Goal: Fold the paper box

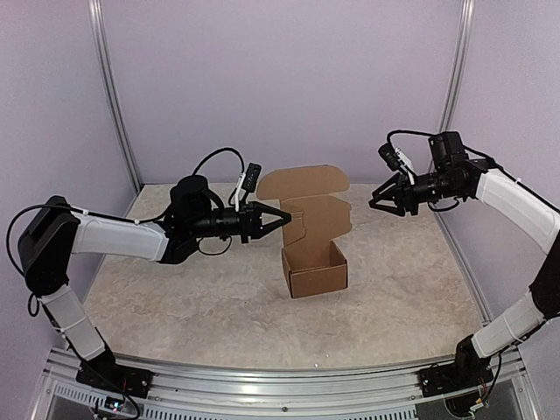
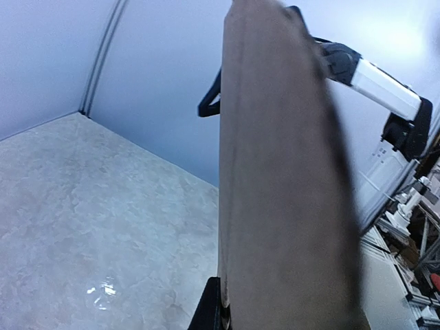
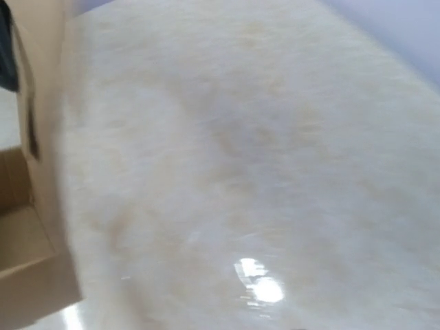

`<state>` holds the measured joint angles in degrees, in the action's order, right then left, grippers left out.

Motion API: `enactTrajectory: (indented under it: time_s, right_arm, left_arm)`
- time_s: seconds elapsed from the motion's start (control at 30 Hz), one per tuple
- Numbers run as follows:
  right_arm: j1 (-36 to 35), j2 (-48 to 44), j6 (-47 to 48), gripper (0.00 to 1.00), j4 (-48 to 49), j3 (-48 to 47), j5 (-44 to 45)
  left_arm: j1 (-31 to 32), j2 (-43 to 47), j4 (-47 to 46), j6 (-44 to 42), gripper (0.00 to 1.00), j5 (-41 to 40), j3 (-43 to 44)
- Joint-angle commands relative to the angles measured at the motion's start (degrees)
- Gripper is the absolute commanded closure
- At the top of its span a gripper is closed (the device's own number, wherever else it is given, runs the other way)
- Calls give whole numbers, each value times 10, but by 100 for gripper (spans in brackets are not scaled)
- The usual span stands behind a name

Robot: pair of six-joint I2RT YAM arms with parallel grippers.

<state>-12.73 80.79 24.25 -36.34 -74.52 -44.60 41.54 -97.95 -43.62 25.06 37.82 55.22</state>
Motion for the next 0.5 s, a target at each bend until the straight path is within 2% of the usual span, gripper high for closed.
enactTrajectory:
  time_s: [0.0, 0.13, 0.27, 0.37, 0.47]
  right_arm:
    - [7, 56, 31, 56, -5, 26, -121]
    - [1, 78, 32, 53, 13, 35, -187]
    - [-14, 76, 62, 51, -3, 48, -250]
    - [-31, 73, 89, 50, -25, 57, -281]
    - [-48, 71, 78, 50, -10, 68, -286]
  left_arm:
    - [-7, 18, 42, -32, 100, 141, 18]
    - [-7, 8, 19, -14, 100, 146, 22]
    - [-6, -5, -3, 10, 100, 116, 22]
    - [-3, -12, -4, 14, 100, 98, 27]
    - [3, -19, -4, 15, 100, 85, 32]
